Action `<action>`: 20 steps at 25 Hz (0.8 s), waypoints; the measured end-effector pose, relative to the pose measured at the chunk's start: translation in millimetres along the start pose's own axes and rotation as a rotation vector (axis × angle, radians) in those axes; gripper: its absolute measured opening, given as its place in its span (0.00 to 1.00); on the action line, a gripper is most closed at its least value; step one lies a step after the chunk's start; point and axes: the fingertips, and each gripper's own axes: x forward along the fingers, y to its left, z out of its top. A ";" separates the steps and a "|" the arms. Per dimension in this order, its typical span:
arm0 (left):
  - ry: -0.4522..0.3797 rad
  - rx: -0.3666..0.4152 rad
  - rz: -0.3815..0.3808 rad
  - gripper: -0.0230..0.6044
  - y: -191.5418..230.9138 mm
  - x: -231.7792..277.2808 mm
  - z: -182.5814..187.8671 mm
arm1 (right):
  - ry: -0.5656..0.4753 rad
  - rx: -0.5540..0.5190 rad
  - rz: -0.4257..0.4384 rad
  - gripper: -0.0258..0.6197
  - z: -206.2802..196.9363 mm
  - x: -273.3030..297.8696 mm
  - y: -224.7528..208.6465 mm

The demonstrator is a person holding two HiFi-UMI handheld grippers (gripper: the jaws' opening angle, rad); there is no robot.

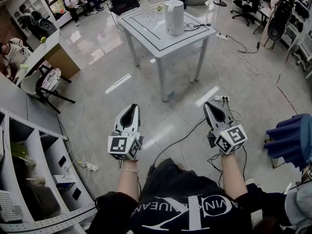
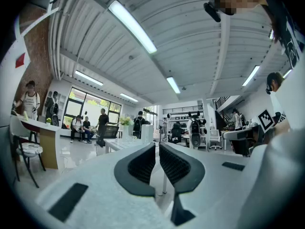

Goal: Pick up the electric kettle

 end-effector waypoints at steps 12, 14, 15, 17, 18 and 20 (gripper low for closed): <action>0.003 -0.011 -0.017 0.08 0.0 -3.1 -0.2 | 0.020 0.002 0.030 0.04 -7.0 1.6 11.7; 0.010 -0.005 -0.020 0.08 -0.6 -2.3 -1.0 | 0.016 0.012 0.024 0.04 -7.6 2.6 8.9; 0.012 -0.002 -0.020 0.08 -0.1 -1.8 -0.6 | 0.013 0.020 0.020 0.04 -7.3 3.9 6.8; 0.014 0.002 -0.016 0.08 2.1 -0.9 1.6 | 0.005 0.044 0.018 0.11 -5.5 7.1 3.0; 0.014 0.002 -0.012 0.08 3.8 -0.4 3.0 | -0.001 0.055 0.017 0.14 -4.2 8.3 1.4; 0.012 -0.002 -0.004 0.08 7.8 2.2 5.3 | -0.010 0.069 0.016 0.19 -1.7 10.8 -2.1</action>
